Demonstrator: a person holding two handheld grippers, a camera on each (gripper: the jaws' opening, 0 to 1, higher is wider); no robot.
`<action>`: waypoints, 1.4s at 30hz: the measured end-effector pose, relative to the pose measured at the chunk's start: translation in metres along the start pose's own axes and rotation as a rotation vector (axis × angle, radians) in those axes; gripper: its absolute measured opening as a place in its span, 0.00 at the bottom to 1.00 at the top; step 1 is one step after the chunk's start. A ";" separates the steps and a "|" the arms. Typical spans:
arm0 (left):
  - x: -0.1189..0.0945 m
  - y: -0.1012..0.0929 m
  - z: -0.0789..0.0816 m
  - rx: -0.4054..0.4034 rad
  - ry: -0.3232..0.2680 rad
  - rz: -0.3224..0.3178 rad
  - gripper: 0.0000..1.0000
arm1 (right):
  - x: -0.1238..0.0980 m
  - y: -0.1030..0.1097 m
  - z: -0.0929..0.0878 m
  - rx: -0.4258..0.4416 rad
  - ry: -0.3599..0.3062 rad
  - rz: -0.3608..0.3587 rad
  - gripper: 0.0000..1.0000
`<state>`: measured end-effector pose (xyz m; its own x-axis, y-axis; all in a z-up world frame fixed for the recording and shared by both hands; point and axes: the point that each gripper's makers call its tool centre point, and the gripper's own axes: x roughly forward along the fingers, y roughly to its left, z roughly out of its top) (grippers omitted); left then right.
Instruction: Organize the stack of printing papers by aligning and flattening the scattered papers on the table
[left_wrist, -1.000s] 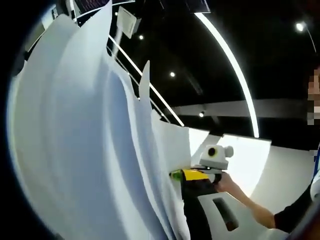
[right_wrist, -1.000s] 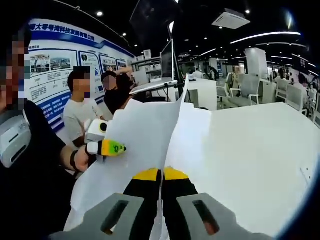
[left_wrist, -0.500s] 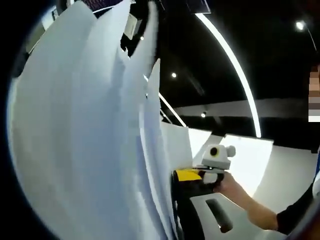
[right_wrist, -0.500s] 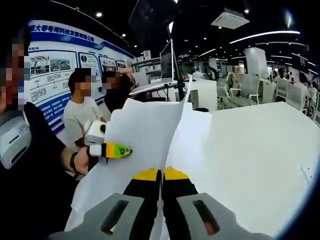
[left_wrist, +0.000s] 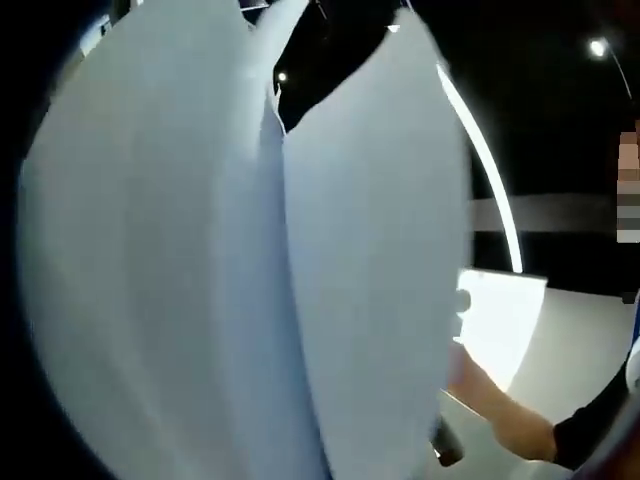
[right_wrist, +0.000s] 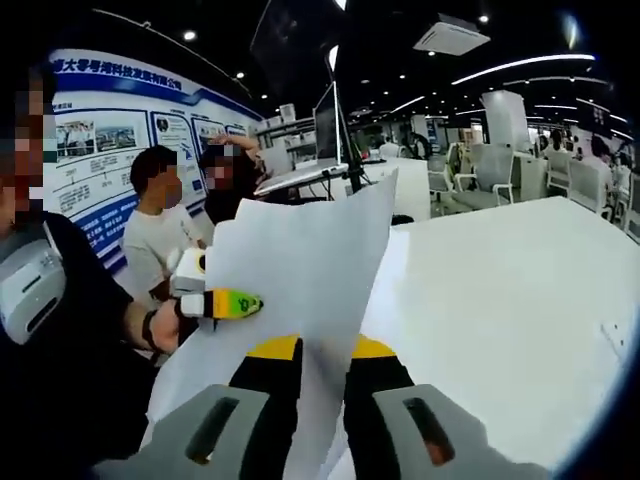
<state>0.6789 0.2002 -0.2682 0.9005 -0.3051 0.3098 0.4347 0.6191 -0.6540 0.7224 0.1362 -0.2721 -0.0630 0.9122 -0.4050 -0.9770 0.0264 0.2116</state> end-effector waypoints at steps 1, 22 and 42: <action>0.000 0.000 0.000 -0.001 0.000 0.000 0.07 | -0.001 -0.001 -0.001 0.001 -0.001 -0.004 0.15; 0.001 -0.001 -0.004 0.020 0.015 0.001 0.06 | -0.021 -0.030 -0.005 0.139 -0.097 -0.127 0.53; 0.000 -0.002 0.000 -0.018 -0.002 -0.009 0.06 | -0.026 -0.025 -0.010 0.174 -0.114 -0.075 0.54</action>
<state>0.6783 0.1990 -0.2671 0.8968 -0.3089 0.3167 0.4422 0.6037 -0.6633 0.7459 0.1078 -0.2762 0.0417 0.9451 -0.3241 -0.9275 0.1572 0.3392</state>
